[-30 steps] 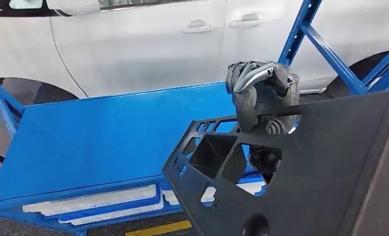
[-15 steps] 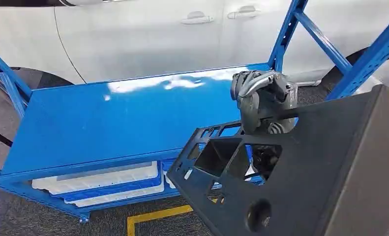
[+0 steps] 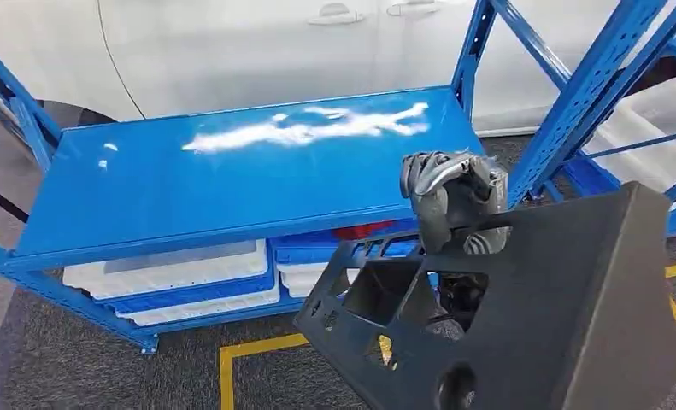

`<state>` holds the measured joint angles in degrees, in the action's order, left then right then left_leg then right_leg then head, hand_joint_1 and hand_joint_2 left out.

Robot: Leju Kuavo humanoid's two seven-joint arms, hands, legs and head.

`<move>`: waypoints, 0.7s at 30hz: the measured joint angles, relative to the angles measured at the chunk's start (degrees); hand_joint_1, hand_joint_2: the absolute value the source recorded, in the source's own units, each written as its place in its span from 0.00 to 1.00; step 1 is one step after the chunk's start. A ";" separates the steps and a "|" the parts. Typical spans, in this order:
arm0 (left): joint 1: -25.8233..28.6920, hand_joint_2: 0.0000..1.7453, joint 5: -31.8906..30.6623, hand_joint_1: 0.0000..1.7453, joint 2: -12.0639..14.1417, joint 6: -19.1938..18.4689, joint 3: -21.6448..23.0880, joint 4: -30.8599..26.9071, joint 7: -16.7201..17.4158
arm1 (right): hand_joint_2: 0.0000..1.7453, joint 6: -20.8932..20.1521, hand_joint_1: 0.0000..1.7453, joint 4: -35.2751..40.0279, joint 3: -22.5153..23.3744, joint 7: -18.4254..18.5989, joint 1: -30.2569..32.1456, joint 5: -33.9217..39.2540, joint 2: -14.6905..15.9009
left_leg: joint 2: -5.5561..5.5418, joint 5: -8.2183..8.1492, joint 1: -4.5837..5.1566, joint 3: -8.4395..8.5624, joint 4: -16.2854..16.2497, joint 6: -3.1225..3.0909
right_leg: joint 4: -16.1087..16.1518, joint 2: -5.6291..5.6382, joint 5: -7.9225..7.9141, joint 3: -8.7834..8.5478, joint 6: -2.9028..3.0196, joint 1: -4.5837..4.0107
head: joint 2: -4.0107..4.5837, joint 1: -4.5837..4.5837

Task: Take the parts from the cabinet and place them on the table.

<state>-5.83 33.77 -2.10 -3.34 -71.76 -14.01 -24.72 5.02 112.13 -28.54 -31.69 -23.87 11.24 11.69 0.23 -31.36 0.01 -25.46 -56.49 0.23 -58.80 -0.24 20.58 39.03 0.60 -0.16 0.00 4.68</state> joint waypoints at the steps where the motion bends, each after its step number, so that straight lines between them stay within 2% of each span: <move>1: 0.01 1.00 0.00 0.00 0.02 -0.07 0.00 0.00 -0.13 | 1.00 -0.44 1.00 0.00 0.04 -0.37 0.15 0.07 0.09 | -0.05 0.58 0.23 -0.67 -0.41 -0.23 | 0.36 -0.13 -0.69 -0.13 -0.26 0.16 | 0.00 -0.02; 3: -0.01 1.00 0.00 0.00 0.04 -0.04 0.00 0.00 -0.28 | 1.00 -0.96 1.00 0.00 0.04 -0.72 0.67 -0.09 0.09 | 0.00 1.53 0.28 -1.20 -0.10 -0.95 | 0.88 -0.07 -1.93 -0.05 -0.95 0.25 | 0.00 -0.02; 4: -0.03 1.00 0.02 0.00 -0.04 0.09 -0.02 0.00 -0.26 | 1.00 -1.09 1.00 -0.02 0.09 -0.79 1.08 -0.35 0.15 | 0.52 2.60 -0.28 -1.65 0.36 -1.33 | 0.58 0.25 -1.25 0.33 -1.25 0.42 | 0.00 0.00; 5: -0.07 1.00 0.02 0.00 -0.04 0.20 -0.02 0.00 -0.26 | 1.00 -1.09 1.00 -0.02 0.17 -0.81 1.27 -0.50 0.20 | 0.51 3.41 -0.21 -2.38 0.41 -1.83 | -1.15 0.31 2.25 1.16 -1.64 0.40 | 0.00 -0.02; 6: -0.10 1.00 0.00 0.00 -0.02 0.24 -0.02 0.00 -0.15 | 1.00 -1.09 1.00 -0.04 0.35 -0.83 1.43 -0.53 0.37 | 0.69 4.16 -0.19 -3.24 0.36 -2.17 | -4.87 0.28 6.52 2.11 -1.89 0.59 | 0.00 -0.02; 7: -0.09 1.00 0.02 0.00 -0.04 0.26 -0.02 0.00 -0.06 | 1.00 -1.11 1.00 -0.04 0.59 -0.87 1.61 -0.53 0.46 | 0.71 4.88 -0.13 -4.16 0.32 -2.22 | -9.15 0.26 9.87 3.04 -2.18 0.75 | 0.00 -0.02; 8: -0.09 1.00 0.02 0.00 -0.02 0.26 -0.02 0.00 -0.04 | 1.00 -1.29 1.00 -0.04 0.85 -0.94 1.85 -0.44 0.55 | 0.73 5.60 -0.10 -5.12 0.25 -2.18 | -13.43 0.26 11.94 3.78 -2.46 0.88 | 0.00 -0.02; 9: -0.09 1.00 0.00 0.00 -0.04 0.28 -0.02 0.00 0.11 | 1.00 -1.48 1.00 -0.04 1.07 -1.11 2.08 -0.24 0.87 | 0.76 6.31 -0.11 -6.16 0.08 -2.08 | -16.69 0.26 12.08 4.09 -2.71 1.00 | 0.00 -0.02; 10: -0.07 1.00 0.00 0.00 -0.04 0.40 -0.02 0.00 0.18 | 1.00 -1.66 1.00 -0.07 1.11 -1.25 2.30 -0.11 1.12 | 0.77 7.09 -0.18 -7.43 -0.10 -1.93 | -17.74 0.25 10.19 3.30 -2.94 1.20 | 0.00 -0.02; 11: -0.07 1.00 0.02 0.00 -0.02 0.50 -0.02 0.00 0.28 | 1.00 -1.85 1.00 -0.09 1.16 -1.29 2.40 -0.07 1.31 | 0.76 7.68 -0.23 -8.44 -0.26 -1.77 | -16.30 0.25 7.98 1.44 -3.05 1.41 | 0.00 -0.02; 12: -0.07 1.00 0.02 0.00 -0.04 0.63 -0.02 0.00 0.31 | 1.00 -1.92 1.00 -0.07 1.20 -1.33 2.42 -0.04 1.44 | 0.76 8.26 -0.27 -9.34 -0.48 -1.55 | -12.58 0.25 6.17 -1.69 -3.07 1.58 | 0.00 -0.02; 13: -0.07 1.00 0.02 0.00 -0.02 0.63 -0.02 0.00 0.33 | 1.00 -1.96 1.00 -0.07 1.31 -1.33 2.41 -0.04 1.55 | 0.74 8.69 -0.31 -9.99 -0.70 -1.28 | -7.60 0.28 5.80 -5.50 -2.98 1.64 | 0.00 0.00; 14: -0.06 1.00 0.02 0.00 -0.02 0.66 0.00 0.00 0.33 | 1.00 -2.07 1.00 -0.07 1.44 -1.33 2.34 -0.04 1.64 | 0.72 9.04 -0.19 -10.53 -0.81 -0.93 | -2.15 0.38 7.65 -9.55 -2.73 1.51 | 0.00 -0.02; 15: -0.13 1.00 0.00 0.00 -0.02 0.66 0.00 0.00 0.33 | 1.00 -2.16 1.00 0.00 1.46 -1.40 2.38 -0.04 1.64 | 0.72 9.57 -0.13 -10.74 -0.97 -0.61 | 2.04 0.49 9.04 -11.54 -2.17 1.16 | 0.00 0.02; 18: -0.02 1.00 0.00 0.00 0.02 0.79 0.00 0.00 0.35 | 1.00 -2.14 1.00 0.00 1.53 -1.42 2.53 0.00 1.90 | 0.60 11.42 -0.46 -10.95 0.00 0.53 | 2.31 0.44 7.98 -10.70 -0.97 0.63 | 0.00 -0.02; 19: 0.00 1.00 0.00 0.00 0.07 0.79 0.00 0.00 0.35 | 1.00 -2.14 1.00 -0.02 1.53 -1.44 2.54 0.00 1.92 | 0.49 10.61 -0.53 -11.33 -0.24 0.83 | 2.89 0.06 7.14 -10.48 -0.14 1.36 | 0.00 -0.02; 20: 0.09 1.00 0.00 0.00 0.04 0.81 0.00 0.00 0.35 | 1.00 -2.14 1.00 -0.02 1.53 -1.42 2.48 0.00 1.92 | 0.28 8.14 -0.61 -12.06 -1.71 0.98 | 2.91 0.04 6.54 -9.87 0.36 1.19 | 0.00 0.00; 21: 0.15 1.00 0.02 0.00 0.00 0.81 0.00 0.00 0.37 | 1.00 -2.14 1.00 -0.02 1.53 -1.42 2.54 0.00 1.92 | 0.26 4.69 -0.71 -13.17 -5.41 1.08 | 2.86 -0.04 6.08 -9.18 0.70 1.08 | 0.00 0.00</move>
<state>-5.68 33.79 -2.10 -2.54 -71.76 -14.01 -24.35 2.89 112.10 -27.02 -33.11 -21.33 11.23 13.62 0.49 -26.67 -0.70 -38.62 -61.91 1.31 -55.94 -0.28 26.66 29.86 1.30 0.92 0.00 4.68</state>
